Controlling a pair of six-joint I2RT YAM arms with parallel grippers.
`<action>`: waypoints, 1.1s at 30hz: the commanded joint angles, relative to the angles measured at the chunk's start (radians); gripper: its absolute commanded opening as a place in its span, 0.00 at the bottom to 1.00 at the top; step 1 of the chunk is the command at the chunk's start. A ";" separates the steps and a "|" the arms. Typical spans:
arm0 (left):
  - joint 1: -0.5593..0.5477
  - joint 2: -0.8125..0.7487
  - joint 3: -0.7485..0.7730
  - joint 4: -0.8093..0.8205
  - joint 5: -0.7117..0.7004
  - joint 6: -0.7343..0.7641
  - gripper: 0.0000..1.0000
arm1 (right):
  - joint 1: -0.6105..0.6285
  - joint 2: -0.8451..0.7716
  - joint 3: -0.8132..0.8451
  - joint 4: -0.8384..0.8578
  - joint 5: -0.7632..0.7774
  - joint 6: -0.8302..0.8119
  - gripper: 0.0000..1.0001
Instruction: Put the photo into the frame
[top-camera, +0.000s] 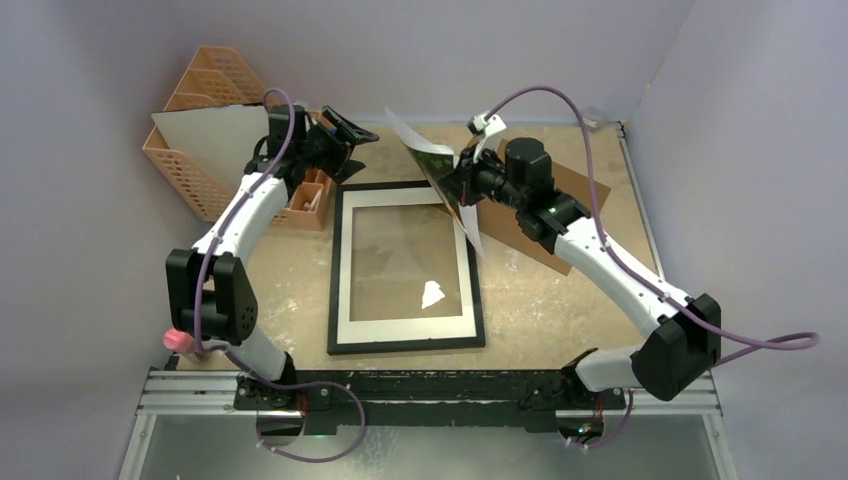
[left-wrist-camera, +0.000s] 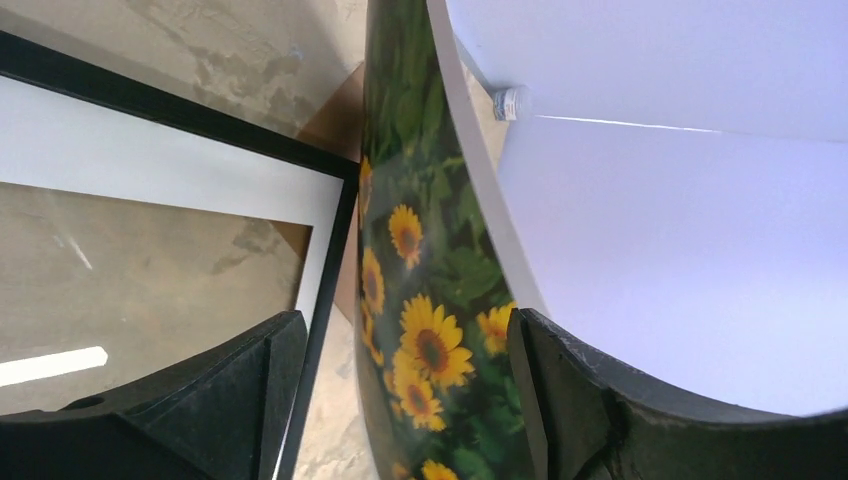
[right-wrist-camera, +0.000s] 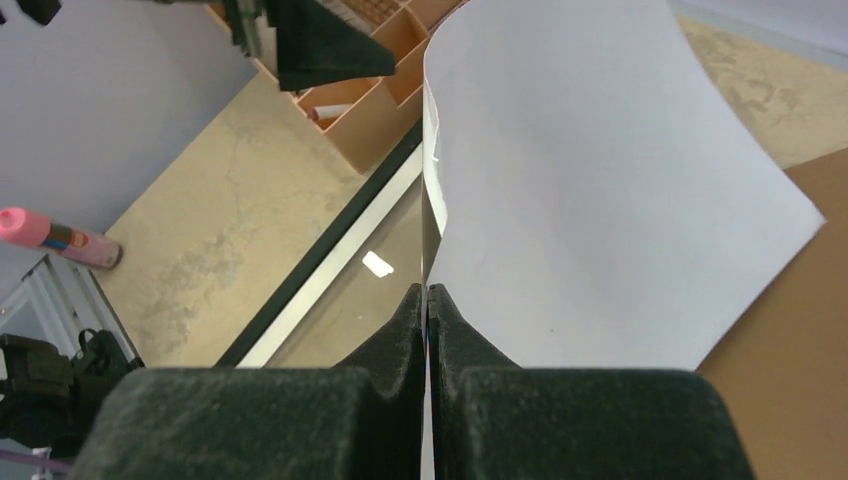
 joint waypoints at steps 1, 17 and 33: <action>0.003 0.039 0.017 0.084 0.046 -0.114 0.78 | 0.055 0.014 -0.029 0.073 0.029 -0.050 0.00; 0.008 0.081 -0.035 -0.092 0.173 0.120 0.60 | 0.259 0.053 -0.031 0.061 0.130 -0.208 0.00; 0.051 0.017 -0.072 -0.177 0.197 0.380 0.00 | 0.296 -0.016 -0.076 -0.040 0.062 -0.194 0.77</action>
